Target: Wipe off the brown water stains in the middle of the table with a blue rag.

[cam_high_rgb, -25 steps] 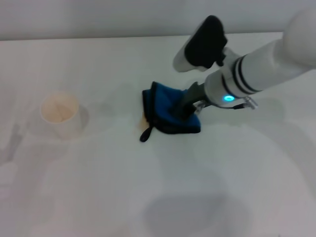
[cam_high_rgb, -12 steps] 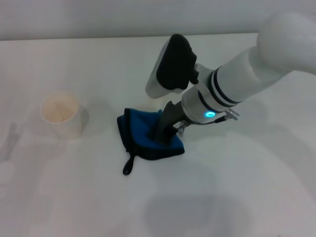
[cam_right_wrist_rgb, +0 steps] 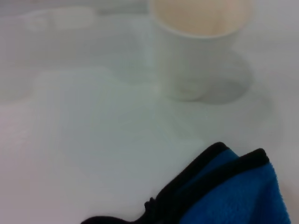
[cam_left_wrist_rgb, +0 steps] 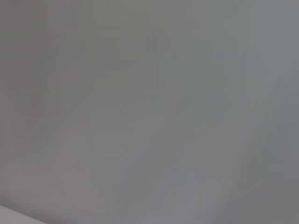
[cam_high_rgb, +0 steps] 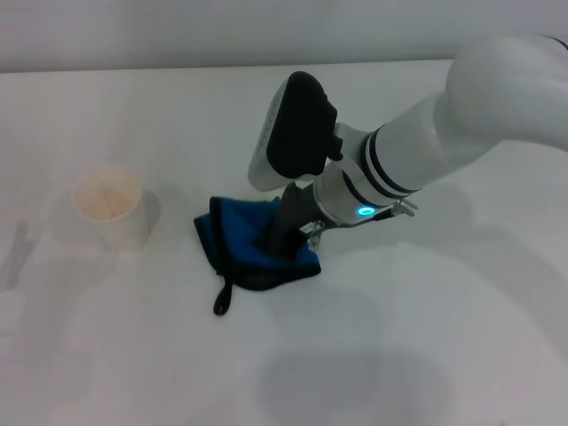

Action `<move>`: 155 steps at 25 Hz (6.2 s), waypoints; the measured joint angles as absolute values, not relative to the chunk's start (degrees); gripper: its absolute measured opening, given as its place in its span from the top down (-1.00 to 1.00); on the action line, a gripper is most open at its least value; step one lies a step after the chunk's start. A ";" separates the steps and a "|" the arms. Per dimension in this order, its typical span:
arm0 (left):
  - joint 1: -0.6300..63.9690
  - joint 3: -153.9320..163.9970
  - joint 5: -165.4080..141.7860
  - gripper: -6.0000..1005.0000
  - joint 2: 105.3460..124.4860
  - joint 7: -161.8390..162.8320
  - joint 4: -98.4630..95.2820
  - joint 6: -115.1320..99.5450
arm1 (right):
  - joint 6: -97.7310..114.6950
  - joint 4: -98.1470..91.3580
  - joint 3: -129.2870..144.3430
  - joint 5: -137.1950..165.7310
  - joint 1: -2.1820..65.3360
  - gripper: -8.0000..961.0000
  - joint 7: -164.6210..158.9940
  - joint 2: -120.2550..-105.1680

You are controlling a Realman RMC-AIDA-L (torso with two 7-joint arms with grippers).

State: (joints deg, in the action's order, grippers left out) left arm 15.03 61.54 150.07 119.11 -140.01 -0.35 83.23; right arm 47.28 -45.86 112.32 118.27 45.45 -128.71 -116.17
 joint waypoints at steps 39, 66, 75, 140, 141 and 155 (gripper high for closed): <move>15.28 61.52 151.57 -0.74 119.19 -140.01 -0.35 82.72 | 55.69 -41.23 92.76 129.17 45.19 0.69 -125.48 -114.88; 16.00 61.61 151.36 -0.74 119.00 -140.01 -0.44 82.64 | 68.64 -45.28 79.99 142.81 44.52 0.63 -117.44 -114.96; 15.87 61.64 151.25 -0.74 119.02 -140.01 -0.44 82.68 | 66.98 -45.74 81.11 142.30 44.84 0.61 -117.45 -115.78; 19.51 61.61 153.62 -0.74 119.22 -140.26 -1.97 74.76 | 67.15 -1.94 65.55 14.46 21.00 -0.79 -25.00 -116.19; 19.87 61.61 153.69 -0.74 119.21 -140.34 -1.97 74.23 | 67.18 -1.72 65.72 14.56 21.05 -0.79 -25.02 -116.19; 22.77 61.62 155.33 -0.74 119.09 -140.48 -2.85 70.97 | 67.31 -0.14 66.19 15.03 21.55 -0.79 -25.14 -116.19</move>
